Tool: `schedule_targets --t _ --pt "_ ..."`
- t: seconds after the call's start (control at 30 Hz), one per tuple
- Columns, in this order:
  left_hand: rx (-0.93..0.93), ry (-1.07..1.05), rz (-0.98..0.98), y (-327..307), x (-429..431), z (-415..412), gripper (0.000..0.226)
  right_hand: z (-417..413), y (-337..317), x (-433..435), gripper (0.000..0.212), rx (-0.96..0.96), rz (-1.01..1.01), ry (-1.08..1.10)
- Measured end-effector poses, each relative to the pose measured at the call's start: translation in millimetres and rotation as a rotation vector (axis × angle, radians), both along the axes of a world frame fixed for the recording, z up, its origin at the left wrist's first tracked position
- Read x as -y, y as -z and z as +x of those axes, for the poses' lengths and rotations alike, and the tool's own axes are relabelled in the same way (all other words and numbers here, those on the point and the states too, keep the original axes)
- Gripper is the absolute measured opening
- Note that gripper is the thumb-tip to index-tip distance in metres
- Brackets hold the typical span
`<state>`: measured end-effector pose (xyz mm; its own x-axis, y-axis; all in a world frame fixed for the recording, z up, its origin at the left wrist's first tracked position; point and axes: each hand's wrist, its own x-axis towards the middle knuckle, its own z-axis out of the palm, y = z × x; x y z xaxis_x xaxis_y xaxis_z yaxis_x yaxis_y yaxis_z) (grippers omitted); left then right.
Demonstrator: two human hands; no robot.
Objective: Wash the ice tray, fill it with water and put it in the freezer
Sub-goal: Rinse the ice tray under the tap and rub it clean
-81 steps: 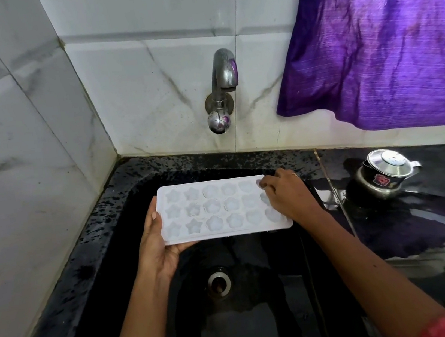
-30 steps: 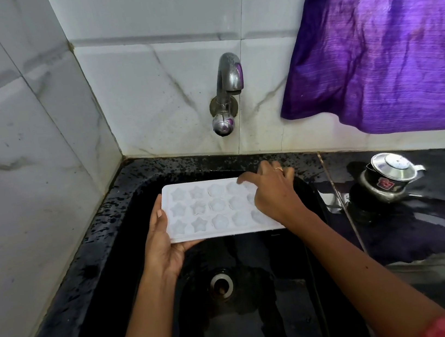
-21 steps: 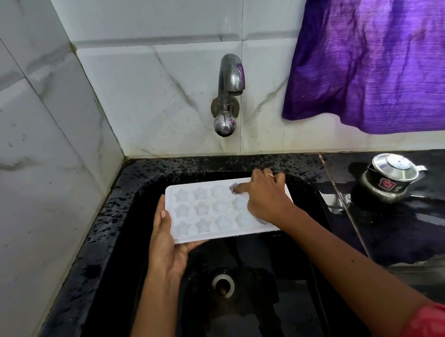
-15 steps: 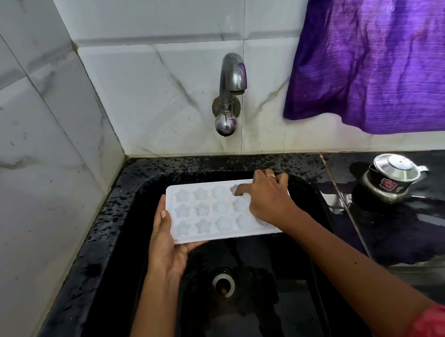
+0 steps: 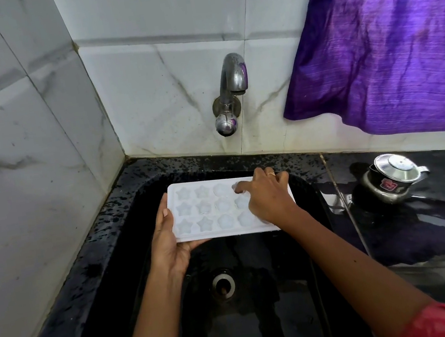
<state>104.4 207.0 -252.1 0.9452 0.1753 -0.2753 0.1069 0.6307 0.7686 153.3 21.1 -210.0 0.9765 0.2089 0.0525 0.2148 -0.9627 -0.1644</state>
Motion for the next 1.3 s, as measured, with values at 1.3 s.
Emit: schedule_targets --t 1.3 --pt "0.017 0.018 -0.066 0 10 -4 0.025 -5 -5 -23 0.053 0.071 0.039 -0.035"
